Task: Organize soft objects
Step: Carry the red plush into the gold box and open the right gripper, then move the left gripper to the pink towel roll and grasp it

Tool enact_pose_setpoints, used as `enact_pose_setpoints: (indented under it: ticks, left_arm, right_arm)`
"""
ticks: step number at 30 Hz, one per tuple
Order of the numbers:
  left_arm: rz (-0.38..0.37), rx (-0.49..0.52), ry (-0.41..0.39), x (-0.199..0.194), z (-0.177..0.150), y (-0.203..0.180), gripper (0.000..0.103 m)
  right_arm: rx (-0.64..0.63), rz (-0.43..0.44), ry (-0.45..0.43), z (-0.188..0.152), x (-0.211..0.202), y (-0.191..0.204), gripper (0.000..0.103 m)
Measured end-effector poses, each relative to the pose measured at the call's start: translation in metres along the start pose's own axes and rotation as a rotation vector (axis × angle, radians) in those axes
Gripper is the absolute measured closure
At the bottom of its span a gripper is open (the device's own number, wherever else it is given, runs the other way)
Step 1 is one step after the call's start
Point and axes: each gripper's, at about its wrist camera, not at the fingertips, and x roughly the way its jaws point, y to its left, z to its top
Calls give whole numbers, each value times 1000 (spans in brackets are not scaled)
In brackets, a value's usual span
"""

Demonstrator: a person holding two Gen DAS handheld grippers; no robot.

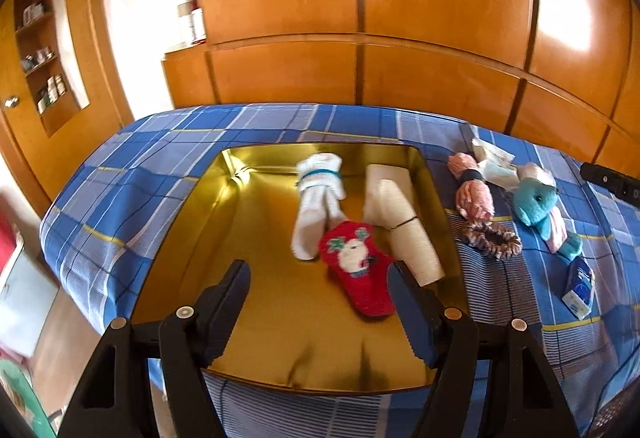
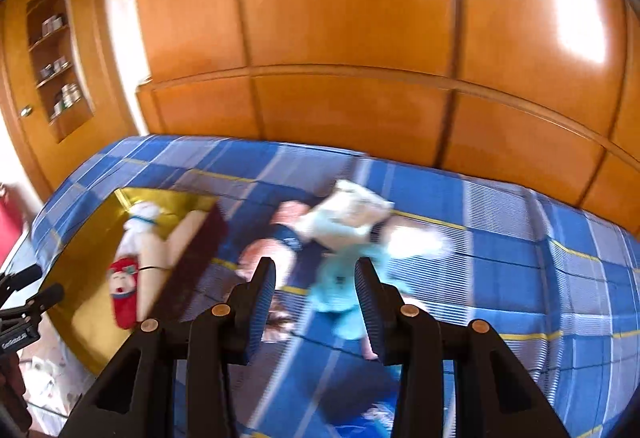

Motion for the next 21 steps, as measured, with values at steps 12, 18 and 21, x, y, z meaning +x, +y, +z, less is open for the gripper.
enact_pose_setpoints:
  ticks: [12, 18, 21]
  left_arm:
    - [-77, 123, 20, 7, 8, -57, 31]
    - [-177, 173, 52, 23, 22, -99, 38]
    - [-232, 173, 102, 39, 32, -115, 42]
  right_arm:
    - [192, -111, -15, -29, 4, -91, 62]
    - [361, -99, 15, -35, 10, -125, 62]
    - [387, -89, 4, -35, 6, -129, 62]
